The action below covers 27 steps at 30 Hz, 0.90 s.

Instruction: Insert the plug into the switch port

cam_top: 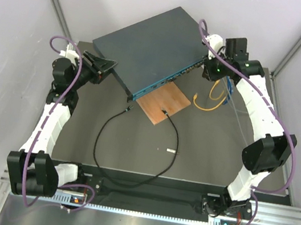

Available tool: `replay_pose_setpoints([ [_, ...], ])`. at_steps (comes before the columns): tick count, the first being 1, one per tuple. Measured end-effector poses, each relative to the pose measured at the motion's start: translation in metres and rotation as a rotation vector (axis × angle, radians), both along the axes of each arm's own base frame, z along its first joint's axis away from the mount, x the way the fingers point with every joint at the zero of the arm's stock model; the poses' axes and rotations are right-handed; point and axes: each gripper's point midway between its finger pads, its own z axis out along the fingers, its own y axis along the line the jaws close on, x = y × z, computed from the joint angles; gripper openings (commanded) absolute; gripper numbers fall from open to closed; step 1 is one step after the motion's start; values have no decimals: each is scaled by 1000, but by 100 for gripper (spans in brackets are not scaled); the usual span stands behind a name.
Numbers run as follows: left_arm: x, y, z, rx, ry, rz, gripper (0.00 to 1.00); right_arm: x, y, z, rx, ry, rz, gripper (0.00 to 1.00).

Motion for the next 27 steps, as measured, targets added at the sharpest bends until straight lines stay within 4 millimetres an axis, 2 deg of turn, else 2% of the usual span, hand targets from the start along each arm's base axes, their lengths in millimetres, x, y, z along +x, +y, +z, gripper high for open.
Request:
replay_pose_setpoints([
  [5, 0, 0, 0, 0, 0, 0, 43, 0, 0, 11, 9, -14, 3, 0],
  [11, 0, 0, 0, 0, 0, 0, 43, 1, 0, 10, 10, -1, 7, 0],
  [14, 0, 0, 0, 0, 0, 0, 52, 1, 0, 10, 9, -2, 7, 0],
  [15, 0, 0, 0, 0, 0, 0, 61, 1, 0, 10, 9, -2, 7, 0],
  [18, 0, 0, 1, 15, -14, -3, 75, 0, 0, 8, 8, 1, 6, 0],
  [27, -2, 1, 4, 26, -36, -13, 98, 1, -2, 5, 28, -20, 11, 0],
])
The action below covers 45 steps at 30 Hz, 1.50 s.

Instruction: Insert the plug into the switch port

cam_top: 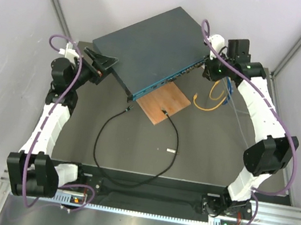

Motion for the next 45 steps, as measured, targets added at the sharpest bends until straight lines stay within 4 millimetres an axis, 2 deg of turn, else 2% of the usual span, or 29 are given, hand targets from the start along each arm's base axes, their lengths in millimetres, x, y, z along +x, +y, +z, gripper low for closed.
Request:
replay_pose_setpoints([
  [6, -6, 12, 10, 5, -21, 37, 99, -3, -7, -1, 5, -5, -9, 0],
  [13, -26, 43, 27, 48, -57, 168, 98, -16, -23, 2, 0, -11, -21, 0],
  [14, -30, 45, 32, 55, -72, 178, 97, -20, -26, 4, 1, -14, -21, 0],
  [16, -38, 47, 42, 74, -112, 184, 87, -30, -30, 9, 7, -22, -1, 0],
  [19, -45, 37, 68, 85, -187, 121, 75, -53, -29, 25, 36, -48, 70, 0],
  [22, -52, 15, 105, 89, -289, -8, 71, -85, -17, 52, 105, -103, 181, 0],
  [25, -64, -24, 139, 117, -396, -179, 71, -118, 1, 83, 186, -162, 298, 0],
  [28, -86, -69, 157, 133, -463, -353, 71, -147, 23, 104, 237, -205, 412, 0],
  [30, -95, -90, 160, 134, -481, -437, 71, -164, 44, 110, 258, -211, 492, 0],
  [33, -96, -114, 151, 123, -448, -518, 71, -185, 75, 109, 276, -195, 598, 0],
  [36, -96, -144, 128, 107, -369, -613, 71, -192, 92, 101, 279, -163, 648, 0],
  [41, -104, -190, 89, 92, -231, -751, 65, -188, 106, 93, 269, -130, 667, 0],
  [45, -111, -207, 78, 85, -193, -799, 58, -188, 112, 91, 265, -124, 681, 0],
])
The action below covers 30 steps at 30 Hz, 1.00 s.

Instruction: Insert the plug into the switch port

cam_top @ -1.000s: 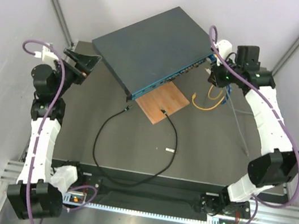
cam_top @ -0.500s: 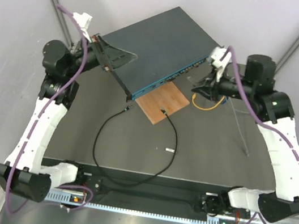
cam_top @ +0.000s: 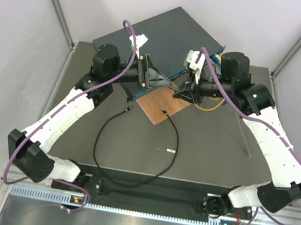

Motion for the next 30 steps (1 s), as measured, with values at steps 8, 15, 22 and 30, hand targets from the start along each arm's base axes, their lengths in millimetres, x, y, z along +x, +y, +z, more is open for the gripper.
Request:
replay_pose_setpoints([
  [8, -5, -10, 2, -15, 20, -10, 12, -6, 7, 3, 1, -18, 27, 0],
  [15, -2, -16, -4, -12, 56, -7, 0, 1, 3, -2, -36, -46, -2, 59],
  [22, 1, -16, -10, 0, 60, 0, 0, 7, -6, -3, -77, -111, -19, 46],
  [30, 4, -17, -15, 7, 75, 10, 0, 6, -12, -8, -121, -156, 2, 39],
])
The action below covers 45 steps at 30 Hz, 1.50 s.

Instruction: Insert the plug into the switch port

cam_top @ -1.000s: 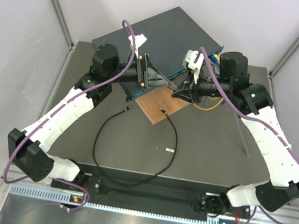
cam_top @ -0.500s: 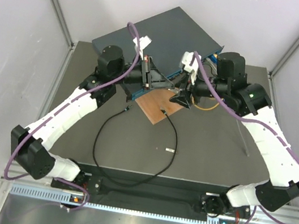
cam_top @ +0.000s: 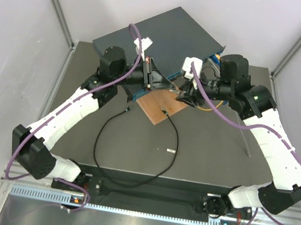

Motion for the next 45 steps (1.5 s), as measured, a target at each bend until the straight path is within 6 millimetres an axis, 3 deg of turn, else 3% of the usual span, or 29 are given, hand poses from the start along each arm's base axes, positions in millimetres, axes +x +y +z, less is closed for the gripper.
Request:
replay_pose_setpoints([
  [3, 1, 0, 0, 0, 2, 3, 0, 1, -1, 0, -8, -14, 2, 33],
  [10, 5, -2, -7, 8, 18, 6, 0, 5, -3, -1, -22, -30, -13, 31],
  [15, 8, -2, -6, 6, 23, 19, 0, 5, -3, -1, -26, -35, -19, 2],
  [18, 8, -2, -7, 6, 27, 23, 1, 7, -4, -1, -30, -38, -27, 0],
  [19, 9, -2, -7, 6, 27, 25, 16, 7, -4, -1, -31, -39, -29, 0],
  [23, 12, 1, -5, 6, 9, 37, 60, 11, -5, 0, -24, -34, -53, 0],
  [27, 24, 14, 16, -19, -42, 66, 75, 24, -16, 1, 3, -4, -121, 0],
  [32, 62, 74, 85, -98, -212, 240, 80, 58, -62, 2, 37, 44, -298, 0],
  [35, 74, 122, 106, -118, -262, 378, 80, 71, -89, -2, 32, 67, -387, 0],
  [40, 70, 193, 103, -115, -281, 616, 82, 85, -117, -15, -25, 117, -507, 0],
  [45, 58, 233, 71, -91, -224, 783, 89, 111, -122, -30, -70, 182, -589, 0],
])
